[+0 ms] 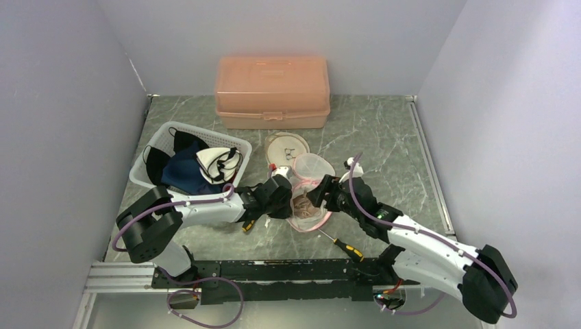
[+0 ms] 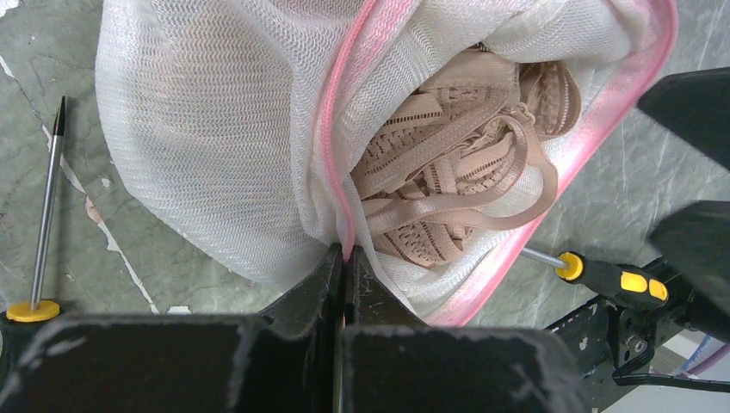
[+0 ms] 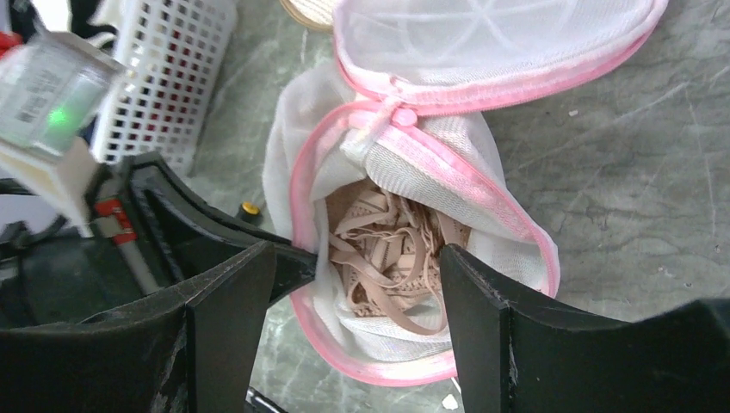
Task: Unzip the laundry bag and remove the bra
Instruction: Pick up the bra from the laundry bag.
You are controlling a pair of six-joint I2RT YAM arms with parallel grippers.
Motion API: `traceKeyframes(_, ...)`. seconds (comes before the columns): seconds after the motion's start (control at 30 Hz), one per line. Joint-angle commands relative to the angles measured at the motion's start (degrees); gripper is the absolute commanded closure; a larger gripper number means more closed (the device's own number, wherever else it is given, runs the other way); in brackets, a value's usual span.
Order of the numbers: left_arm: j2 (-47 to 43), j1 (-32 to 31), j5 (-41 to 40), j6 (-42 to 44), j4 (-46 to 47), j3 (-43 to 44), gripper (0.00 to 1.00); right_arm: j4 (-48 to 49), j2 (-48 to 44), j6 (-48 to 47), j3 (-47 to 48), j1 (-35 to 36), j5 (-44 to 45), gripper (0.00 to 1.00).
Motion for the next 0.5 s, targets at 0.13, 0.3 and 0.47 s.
traceKeyframes(0.13, 0.7, -0.4, -0.7, -0.4, -0.6, 1.9, 0.97, 2.7, 7.5, -0.7, 2.2, 0.2, -2.1, 0.26)
traceKeyframes(0.3, 0.6, -0.5, -1.0, -0.5, -0.8, 1.7, 0.97, 3.1, 9.6, -0.7, 1.6, 0.0, -1.7, 0.26)
traceKeyframes(0.47, 1.2, -0.5, -0.7, -0.5, -0.6, 2.0, 0.97, 6.7, 11.1, -0.3, -0.5, -0.4, -3.5, 0.26)
